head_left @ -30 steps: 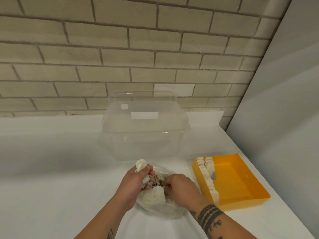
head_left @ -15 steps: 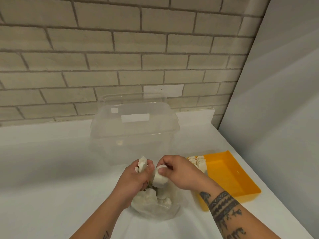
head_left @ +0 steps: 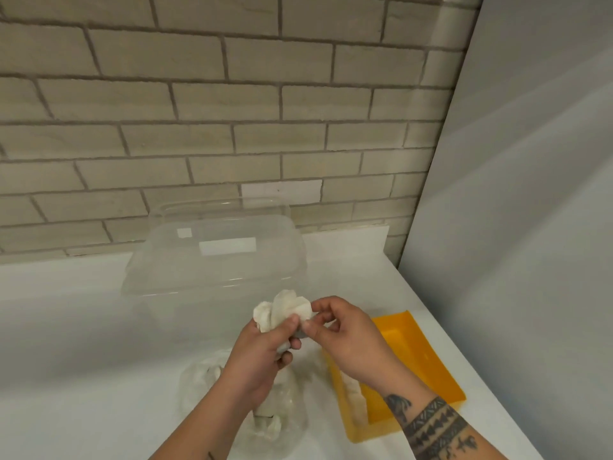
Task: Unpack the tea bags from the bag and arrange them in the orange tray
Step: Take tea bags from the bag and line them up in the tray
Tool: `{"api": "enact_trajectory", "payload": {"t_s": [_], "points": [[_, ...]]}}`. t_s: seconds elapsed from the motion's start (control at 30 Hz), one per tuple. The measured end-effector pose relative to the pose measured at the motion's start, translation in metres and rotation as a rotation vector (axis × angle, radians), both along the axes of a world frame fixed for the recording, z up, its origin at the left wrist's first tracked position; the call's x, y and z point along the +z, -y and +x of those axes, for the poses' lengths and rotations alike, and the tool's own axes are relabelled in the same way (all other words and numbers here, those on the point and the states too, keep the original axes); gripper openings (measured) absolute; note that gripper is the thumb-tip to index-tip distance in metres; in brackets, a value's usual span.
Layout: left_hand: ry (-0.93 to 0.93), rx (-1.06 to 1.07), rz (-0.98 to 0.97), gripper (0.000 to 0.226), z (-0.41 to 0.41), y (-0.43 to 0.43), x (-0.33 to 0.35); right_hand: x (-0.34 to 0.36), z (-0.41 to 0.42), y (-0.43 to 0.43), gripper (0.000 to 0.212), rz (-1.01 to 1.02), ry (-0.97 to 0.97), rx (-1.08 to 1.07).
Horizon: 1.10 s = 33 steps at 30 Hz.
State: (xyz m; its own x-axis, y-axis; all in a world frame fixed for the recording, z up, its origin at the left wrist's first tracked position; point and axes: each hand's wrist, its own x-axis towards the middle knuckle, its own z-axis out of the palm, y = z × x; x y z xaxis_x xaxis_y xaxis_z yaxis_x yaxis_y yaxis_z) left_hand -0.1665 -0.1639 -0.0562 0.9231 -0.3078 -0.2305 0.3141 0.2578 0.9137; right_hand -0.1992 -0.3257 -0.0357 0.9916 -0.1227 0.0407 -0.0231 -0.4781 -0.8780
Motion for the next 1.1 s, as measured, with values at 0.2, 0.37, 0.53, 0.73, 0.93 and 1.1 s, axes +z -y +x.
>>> {"api": "enact_trajectory", "payload": {"t_s": [0.2,0.37,0.53,0.73,0.93,1.1], "points": [[0.001,-0.055,0.007,0.026,-0.006,0.042,0.009,-0.005,-0.009,0.043,0.009,0.054,0.048,-0.042],[0.035,-0.075,0.127,0.025,-0.010,0.068,0.011,-0.005,-0.010,0.081,0.006,0.081,0.020,-0.002],[0.099,-0.022,0.212,0.026,-0.014,0.093,0.007,-0.004,-0.006,0.108,0.004,0.033,0.026,0.020],[0.140,0.058,0.264,0.024,-0.016,0.106,0.000,-0.012,-0.004,0.124,0.003,-0.025,-0.018,0.114],[0.068,0.141,0.282,0.020,-0.014,0.100,-0.023,-0.044,-0.003,0.131,0.007,-0.014,-0.114,0.042],[-0.015,0.256,0.330,0.014,-0.012,0.097,-0.046,-0.083,-0.003,0.140,0.015,-0.077,-0.233,0.001]]}}
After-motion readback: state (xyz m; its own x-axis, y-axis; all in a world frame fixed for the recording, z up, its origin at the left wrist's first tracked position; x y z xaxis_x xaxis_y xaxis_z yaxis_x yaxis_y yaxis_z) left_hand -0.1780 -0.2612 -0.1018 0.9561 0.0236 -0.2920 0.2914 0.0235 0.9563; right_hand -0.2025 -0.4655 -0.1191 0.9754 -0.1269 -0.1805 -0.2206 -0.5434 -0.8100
